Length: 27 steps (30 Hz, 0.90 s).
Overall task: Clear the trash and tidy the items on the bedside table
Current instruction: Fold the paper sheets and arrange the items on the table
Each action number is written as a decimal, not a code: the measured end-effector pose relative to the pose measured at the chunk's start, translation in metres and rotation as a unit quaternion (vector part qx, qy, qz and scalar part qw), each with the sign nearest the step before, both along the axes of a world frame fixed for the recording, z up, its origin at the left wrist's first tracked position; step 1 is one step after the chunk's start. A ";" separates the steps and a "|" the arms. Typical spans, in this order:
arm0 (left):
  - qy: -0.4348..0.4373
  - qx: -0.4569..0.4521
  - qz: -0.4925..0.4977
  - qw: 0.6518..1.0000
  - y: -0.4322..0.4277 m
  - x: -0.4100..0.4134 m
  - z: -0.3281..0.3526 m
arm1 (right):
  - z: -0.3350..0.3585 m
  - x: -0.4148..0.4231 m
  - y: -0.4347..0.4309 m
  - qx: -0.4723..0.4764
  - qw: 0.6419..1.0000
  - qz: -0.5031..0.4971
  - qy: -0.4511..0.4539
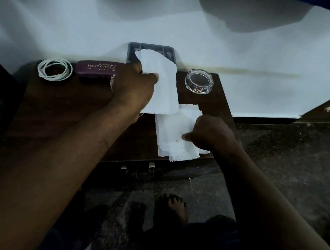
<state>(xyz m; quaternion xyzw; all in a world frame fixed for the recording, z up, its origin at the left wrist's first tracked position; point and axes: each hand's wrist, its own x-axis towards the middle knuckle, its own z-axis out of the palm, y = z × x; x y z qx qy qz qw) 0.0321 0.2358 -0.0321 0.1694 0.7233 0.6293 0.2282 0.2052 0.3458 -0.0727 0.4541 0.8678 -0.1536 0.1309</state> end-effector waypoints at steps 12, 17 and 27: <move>0.019 0.020 0.018 0.999 -0.005 -0.006 0.010 | 0.001 0.002 0.014 0.004 0.998 -0.038 0.050; 0.018 0.044 0.021 0.999 -0.007 -0.007 0.010 | 0.003 0.012 0.023 0.002 0.992 -0.087 0.087; 0.010 0.030 0.009 0.999 -0.006 -0.005 0.009 | -0.007 0.003 0.019 -0.071 0.981 -0.150 0.101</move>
